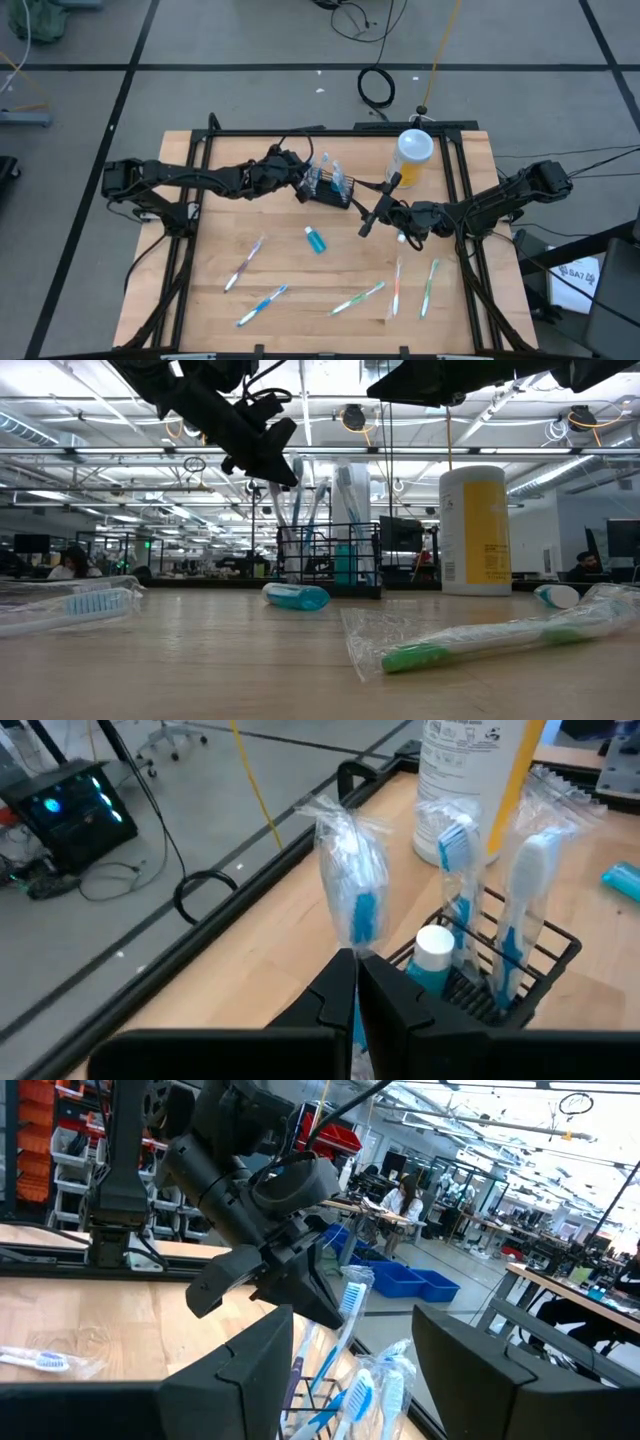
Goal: Pick & Place toothbrushing station
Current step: Put the blue toothbrush into the black wire organizer
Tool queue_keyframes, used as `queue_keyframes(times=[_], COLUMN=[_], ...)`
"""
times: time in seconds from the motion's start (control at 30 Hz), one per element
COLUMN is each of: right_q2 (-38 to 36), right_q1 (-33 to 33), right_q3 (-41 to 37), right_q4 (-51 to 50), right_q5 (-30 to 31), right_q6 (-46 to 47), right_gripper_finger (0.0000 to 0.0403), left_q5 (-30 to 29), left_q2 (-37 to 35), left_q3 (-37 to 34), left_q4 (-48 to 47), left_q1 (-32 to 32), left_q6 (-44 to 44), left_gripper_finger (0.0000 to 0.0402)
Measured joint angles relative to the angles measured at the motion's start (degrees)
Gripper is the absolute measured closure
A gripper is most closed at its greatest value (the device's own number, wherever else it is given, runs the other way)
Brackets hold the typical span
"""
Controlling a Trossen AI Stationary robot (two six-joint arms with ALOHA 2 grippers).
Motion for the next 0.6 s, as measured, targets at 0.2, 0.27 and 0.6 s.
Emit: queue_keyframes(times=[0.2, 0.27, 0.6], right_q2=[0.0, 0.0, 0.0], right_q1=[0.0, 0.0, 0.0], right_q3=[0.0, 0.0, 0.0], right_q4=[0.0, 0.0, 0.0], right_q5=[0.0, 0.0, 0.0], right_q6=[0.0, 0.0, -0.1], right_gripper_finger=[0.0204, 0.0204, 0.0204], left_q5=[3.4, 4.2, 4.3], left_q2=[0.1, 0.1, 0.0], left_q3=[-0.1, -0.1, -0.1], left_q4=[-5.0, -5.9, -5.1], left_q1=[1.5, 2.0, 2.3], left_q6=[-5.7, -6.7, -3.3], left_gripper_finger=[0.0395, 0.0398, 0.0355])
